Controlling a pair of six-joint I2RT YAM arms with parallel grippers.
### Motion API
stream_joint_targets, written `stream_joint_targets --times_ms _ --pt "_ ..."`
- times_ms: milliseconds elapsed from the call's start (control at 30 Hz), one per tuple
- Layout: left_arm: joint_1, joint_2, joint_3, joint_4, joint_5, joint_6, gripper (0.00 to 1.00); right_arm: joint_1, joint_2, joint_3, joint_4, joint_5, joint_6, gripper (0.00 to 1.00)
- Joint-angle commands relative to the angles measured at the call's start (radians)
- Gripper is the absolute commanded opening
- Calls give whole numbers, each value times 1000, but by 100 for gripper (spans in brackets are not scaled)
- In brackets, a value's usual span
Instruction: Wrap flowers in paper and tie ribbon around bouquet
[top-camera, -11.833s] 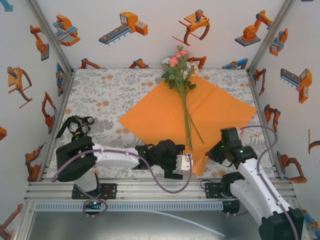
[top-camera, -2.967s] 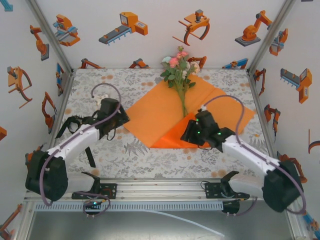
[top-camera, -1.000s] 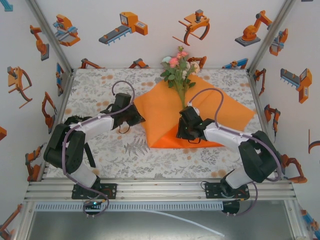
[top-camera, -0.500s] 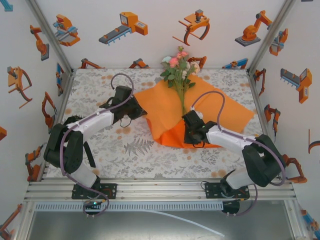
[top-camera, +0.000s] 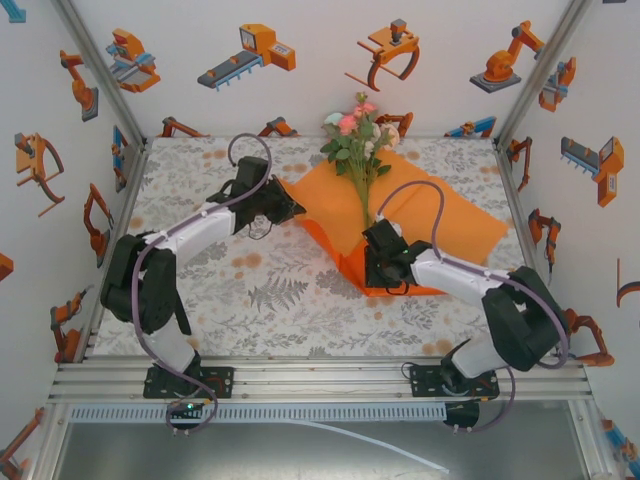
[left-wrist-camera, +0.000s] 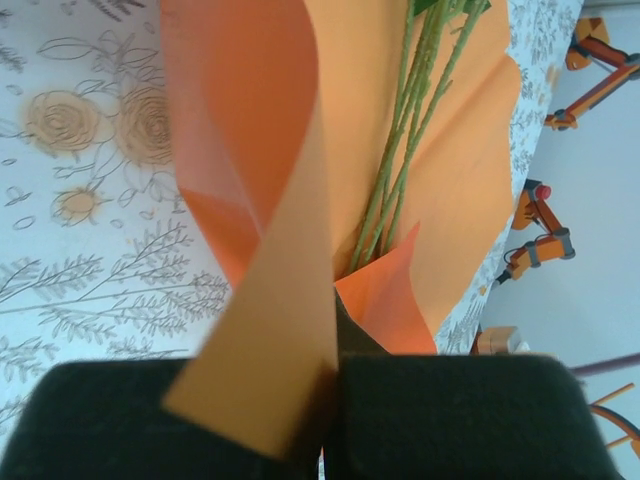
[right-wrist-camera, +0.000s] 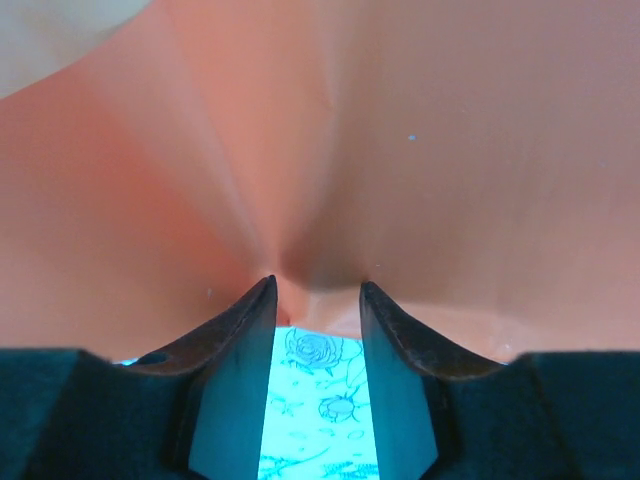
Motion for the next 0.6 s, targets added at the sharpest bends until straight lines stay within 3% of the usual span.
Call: stream_joint_targets --times_ms 0,133,233,300,400,567 --pt "-15 22 51 24 44 26 0 -4 -105 38 -56 -40 -47 42" --pt "-20 35 75 16 32 25 0 -3 -248 -18 -50 -50 -57 45" --pt "-20 40 87 14 22 17 0 20 -353 -135 114 -139 -93 47" --pt "-21 42 100 14 17 12 0 64 -392 -199 224 -119 -135 53" --pt "-27 57 134 4 20 16 0 100 -377 -227 300 -73 -249 63" --pt "-41 76 162 -2 28 27 1 101 -267 -211 391 84 -357 65"
